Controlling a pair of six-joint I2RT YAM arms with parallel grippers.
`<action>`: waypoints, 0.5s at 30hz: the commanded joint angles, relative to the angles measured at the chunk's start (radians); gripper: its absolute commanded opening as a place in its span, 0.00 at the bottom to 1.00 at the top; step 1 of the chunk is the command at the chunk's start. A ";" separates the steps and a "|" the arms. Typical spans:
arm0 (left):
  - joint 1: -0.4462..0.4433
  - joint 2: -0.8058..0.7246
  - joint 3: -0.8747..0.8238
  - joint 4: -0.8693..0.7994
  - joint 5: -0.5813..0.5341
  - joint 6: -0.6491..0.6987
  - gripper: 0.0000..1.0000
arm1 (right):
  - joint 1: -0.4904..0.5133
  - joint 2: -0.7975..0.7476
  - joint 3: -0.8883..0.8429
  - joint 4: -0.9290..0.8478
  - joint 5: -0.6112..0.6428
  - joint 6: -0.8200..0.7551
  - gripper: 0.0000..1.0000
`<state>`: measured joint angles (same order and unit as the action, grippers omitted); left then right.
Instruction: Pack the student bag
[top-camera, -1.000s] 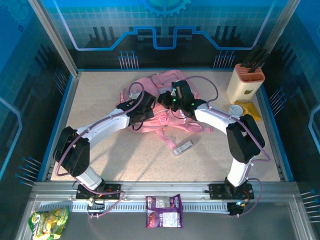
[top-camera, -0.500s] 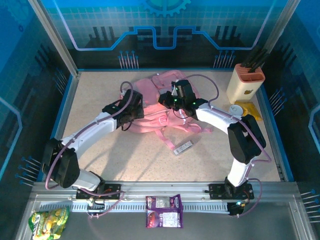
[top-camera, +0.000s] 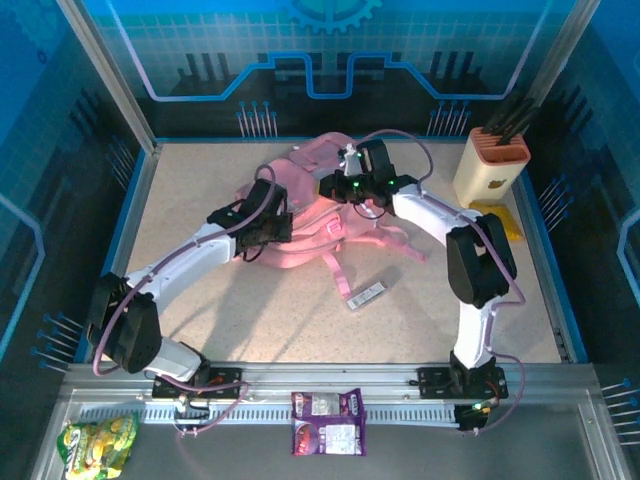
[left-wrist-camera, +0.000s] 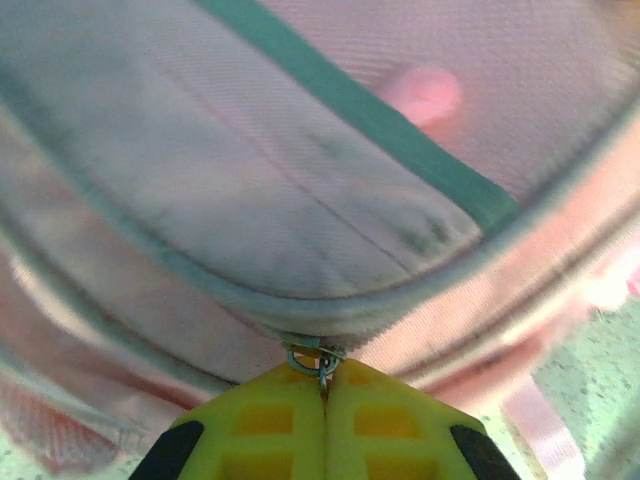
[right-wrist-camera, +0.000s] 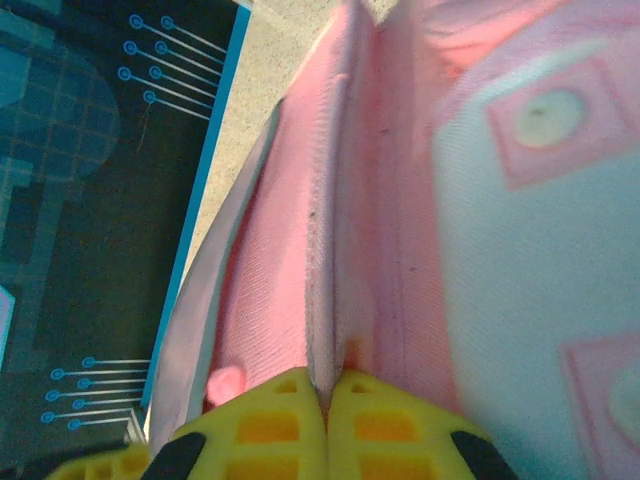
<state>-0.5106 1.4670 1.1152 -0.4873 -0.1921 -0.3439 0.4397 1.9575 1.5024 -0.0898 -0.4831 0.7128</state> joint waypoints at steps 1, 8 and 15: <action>-0.078 0.002 0.007 -0.020 0.123 -0.050 0.00 | -0.031 0.070 0.119 0.005 -0.046 -0.107 0.13; -0.127 0.108 0.118 0.006 0.174 -0.111 0.00 | -0.071 0.099 0.272 -0.204 0.008 -0.154 0.51; -0.124 0.132 0.138 0.028 0.169 -0.118 0.00 | -0.077 -0.101 0.024 -0.263 -0.015 -0.009 0.63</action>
<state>-0.6342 1.5810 1.2098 -0.4736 -0.0715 -0.4473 0.3618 1.9526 1.6238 -0.2977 -0.4725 0.6258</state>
